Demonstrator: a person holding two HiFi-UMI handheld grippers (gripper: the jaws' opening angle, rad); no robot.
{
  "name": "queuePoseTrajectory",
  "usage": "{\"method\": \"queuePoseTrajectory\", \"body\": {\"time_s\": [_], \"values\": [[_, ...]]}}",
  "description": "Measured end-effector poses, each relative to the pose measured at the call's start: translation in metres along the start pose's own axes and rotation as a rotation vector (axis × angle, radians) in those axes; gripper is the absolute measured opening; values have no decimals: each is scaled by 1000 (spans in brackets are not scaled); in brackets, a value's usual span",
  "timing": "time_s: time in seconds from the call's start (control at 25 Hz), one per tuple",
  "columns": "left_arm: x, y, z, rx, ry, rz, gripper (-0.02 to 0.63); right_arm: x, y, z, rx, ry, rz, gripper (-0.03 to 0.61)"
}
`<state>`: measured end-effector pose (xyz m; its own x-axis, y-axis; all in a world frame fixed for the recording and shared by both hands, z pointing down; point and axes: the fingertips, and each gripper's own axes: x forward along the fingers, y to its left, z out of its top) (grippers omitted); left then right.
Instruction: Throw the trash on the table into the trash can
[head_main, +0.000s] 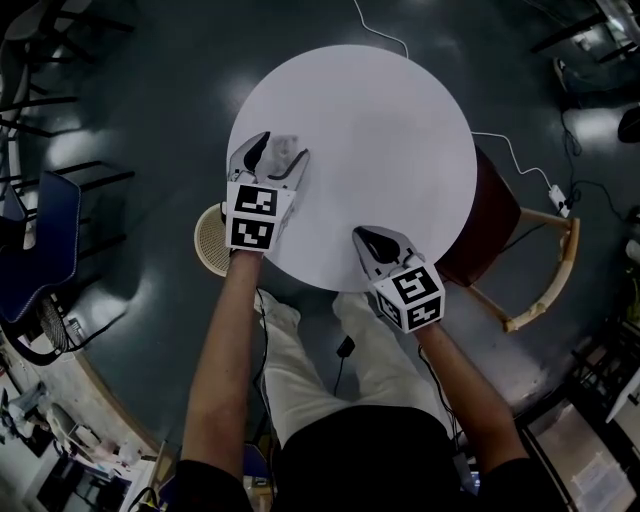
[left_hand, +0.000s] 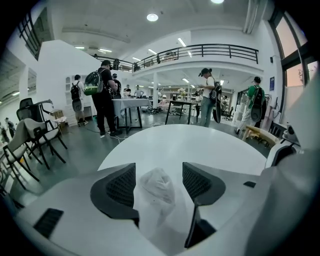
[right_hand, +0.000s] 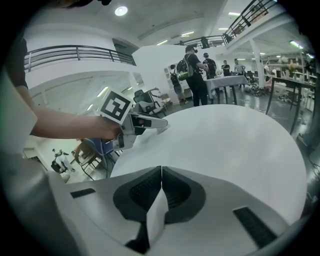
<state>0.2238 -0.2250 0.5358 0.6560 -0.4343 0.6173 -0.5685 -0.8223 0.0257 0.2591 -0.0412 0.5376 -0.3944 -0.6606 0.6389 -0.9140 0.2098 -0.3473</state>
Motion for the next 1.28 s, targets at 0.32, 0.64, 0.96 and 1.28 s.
{"method": "queuePoseTrajectory", "body": {"time_s": [0.32,0.64,0.96,1.28], "values": [[16,2,-10,22,76,3,295,2,-14,-5,23,-1,-11,20],[17,1,-15,28,105,2,162,3,-16,-7,11,2,-10,20],[7,-2,-9,42,82,-11,107,2,-10,-7,8,9,-7,20],[-17,-3,-6,33,50,-2,97,-1,3,5,-24,-5,0,20]]}}
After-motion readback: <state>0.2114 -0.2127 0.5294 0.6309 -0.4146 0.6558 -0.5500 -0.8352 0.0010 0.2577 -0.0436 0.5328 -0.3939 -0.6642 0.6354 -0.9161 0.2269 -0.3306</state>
